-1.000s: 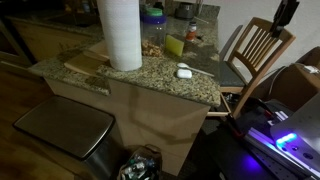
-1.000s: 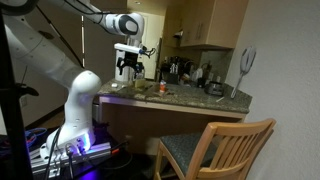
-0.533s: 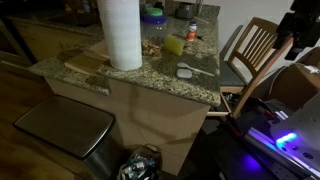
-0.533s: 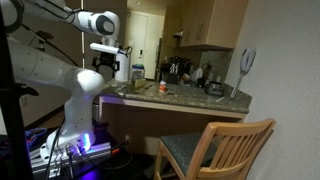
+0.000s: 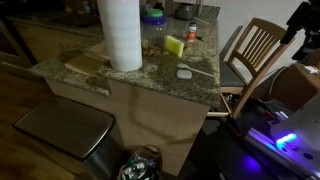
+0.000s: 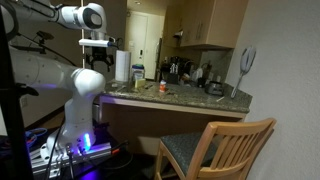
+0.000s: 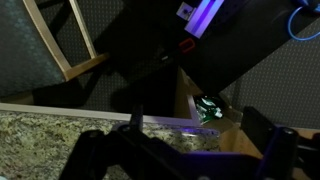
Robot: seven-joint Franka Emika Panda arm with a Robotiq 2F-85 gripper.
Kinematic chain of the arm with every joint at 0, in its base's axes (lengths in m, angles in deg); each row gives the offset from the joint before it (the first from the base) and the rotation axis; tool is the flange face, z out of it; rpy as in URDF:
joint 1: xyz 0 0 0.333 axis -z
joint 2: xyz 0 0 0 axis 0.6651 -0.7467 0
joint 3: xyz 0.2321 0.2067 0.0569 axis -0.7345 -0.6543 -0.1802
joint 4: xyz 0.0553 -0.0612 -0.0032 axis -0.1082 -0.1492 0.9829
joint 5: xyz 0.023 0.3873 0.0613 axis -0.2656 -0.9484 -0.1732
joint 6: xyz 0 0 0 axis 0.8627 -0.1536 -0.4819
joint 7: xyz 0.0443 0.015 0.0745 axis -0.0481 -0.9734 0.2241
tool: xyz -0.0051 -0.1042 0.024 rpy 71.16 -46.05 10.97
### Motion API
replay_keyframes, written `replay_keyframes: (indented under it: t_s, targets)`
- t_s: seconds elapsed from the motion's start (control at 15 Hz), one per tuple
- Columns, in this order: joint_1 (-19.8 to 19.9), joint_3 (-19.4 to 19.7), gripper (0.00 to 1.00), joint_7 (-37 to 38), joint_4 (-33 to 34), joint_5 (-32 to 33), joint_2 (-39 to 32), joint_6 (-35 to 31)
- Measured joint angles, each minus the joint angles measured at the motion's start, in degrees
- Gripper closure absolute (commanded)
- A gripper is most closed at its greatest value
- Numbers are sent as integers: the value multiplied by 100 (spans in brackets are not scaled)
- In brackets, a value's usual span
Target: Move the white spoon to the right side of the countertop
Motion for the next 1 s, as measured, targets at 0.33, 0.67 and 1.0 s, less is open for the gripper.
replay_keyframes:
  t_s: [0.33, 0.67, 1.0]
  targets:
    - [-10, 25, 0, -31, 161, -47, -15, 938]
    - [3, 85, 0, -58, 236, -40, -51, 623]
    - [422, 291, 0, -74, 556, 255, -1257, -1869]
